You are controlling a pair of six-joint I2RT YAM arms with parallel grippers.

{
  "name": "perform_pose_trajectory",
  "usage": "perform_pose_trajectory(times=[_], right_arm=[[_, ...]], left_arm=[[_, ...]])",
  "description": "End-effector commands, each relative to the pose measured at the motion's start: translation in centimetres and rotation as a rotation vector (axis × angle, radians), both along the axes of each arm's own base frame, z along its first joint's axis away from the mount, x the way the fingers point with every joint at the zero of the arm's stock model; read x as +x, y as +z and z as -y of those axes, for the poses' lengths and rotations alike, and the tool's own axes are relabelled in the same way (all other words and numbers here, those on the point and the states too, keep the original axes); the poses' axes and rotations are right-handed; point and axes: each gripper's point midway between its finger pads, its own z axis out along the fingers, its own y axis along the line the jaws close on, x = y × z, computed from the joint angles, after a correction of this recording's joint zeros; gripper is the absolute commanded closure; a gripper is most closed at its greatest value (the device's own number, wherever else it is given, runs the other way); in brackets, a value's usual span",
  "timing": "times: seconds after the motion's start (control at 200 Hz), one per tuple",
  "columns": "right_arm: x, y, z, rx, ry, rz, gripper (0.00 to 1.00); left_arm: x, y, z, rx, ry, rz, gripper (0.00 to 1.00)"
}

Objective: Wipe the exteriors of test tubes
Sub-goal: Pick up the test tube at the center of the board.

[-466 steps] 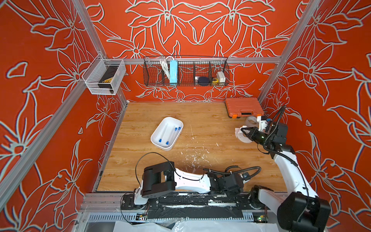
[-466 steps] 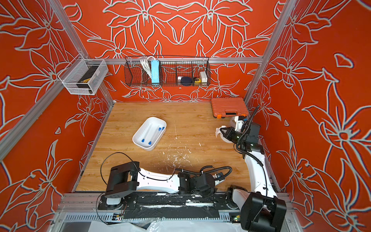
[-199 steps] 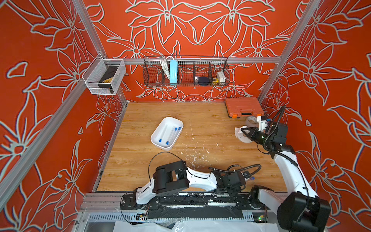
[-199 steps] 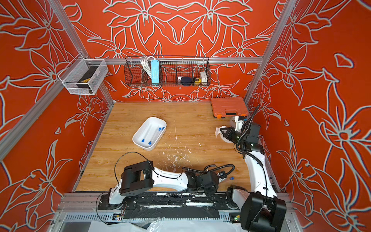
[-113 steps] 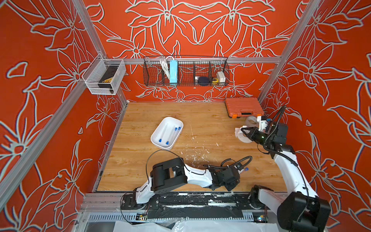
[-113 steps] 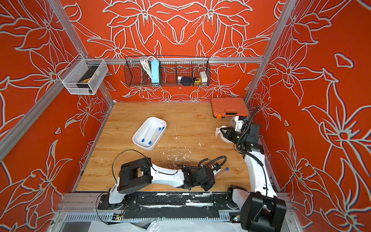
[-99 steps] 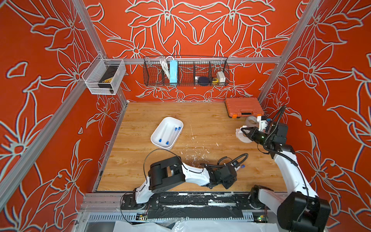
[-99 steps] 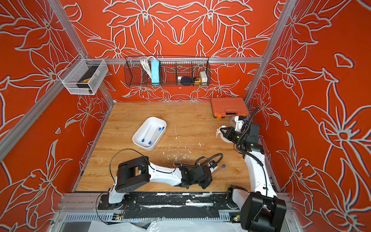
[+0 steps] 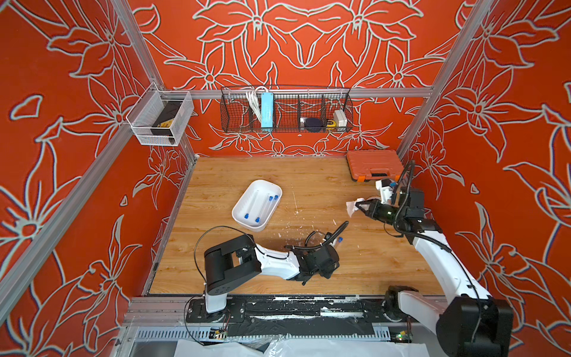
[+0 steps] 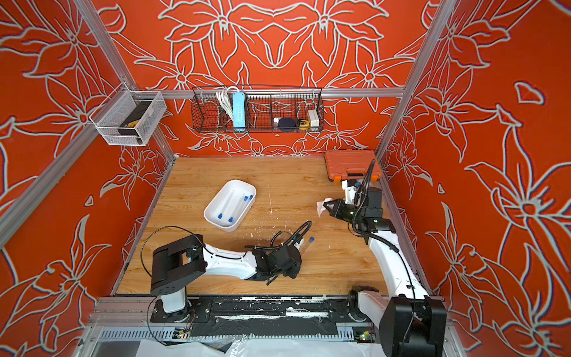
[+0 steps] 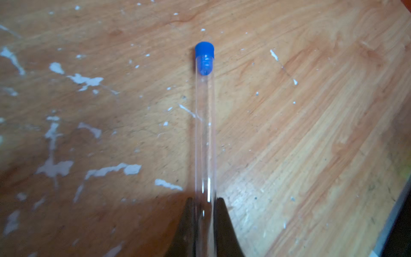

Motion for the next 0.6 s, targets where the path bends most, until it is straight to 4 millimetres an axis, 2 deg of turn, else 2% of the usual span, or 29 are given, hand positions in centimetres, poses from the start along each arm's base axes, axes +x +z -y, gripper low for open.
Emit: perform_pose_trajectory(times=[0.0, 0.13, 0.235, 0.46, 0.596], right_arm=[[-1.1, -2.6, -0.5, -0.060, 0.022, -0.043, 1.00], [-2.6, -4.5, -1.5, -0.107, 0.087, -0.077, 1.00], [-4.0, -5.6, -2.4, -0.113, 0.145, -0.087, 1.00], [-7.3, -6.9, -5.8, -0.093, 0.294, -0.065, 1.00], [-8.3, -7.7, -7.8, -0.080, 0.331, -0.070, 1.00]], left_arm=[[-1.8, -4.4, -5.6, 0.135, 0.047, -0.154, 1.00], [-2.0, -1.9, -5.1, -0.041, 0.019, -0.204, 1.00], [-1.8, 0.2, -4.8, -0.117, -0.004, -0.208, 1.00], [-1.3, 2.6, -5.6, -0.217, 0.026, -0.232, 1.00], [-1.1, 4.9, -6.0, -0.342, 0.032, -0.202, 1.00]])
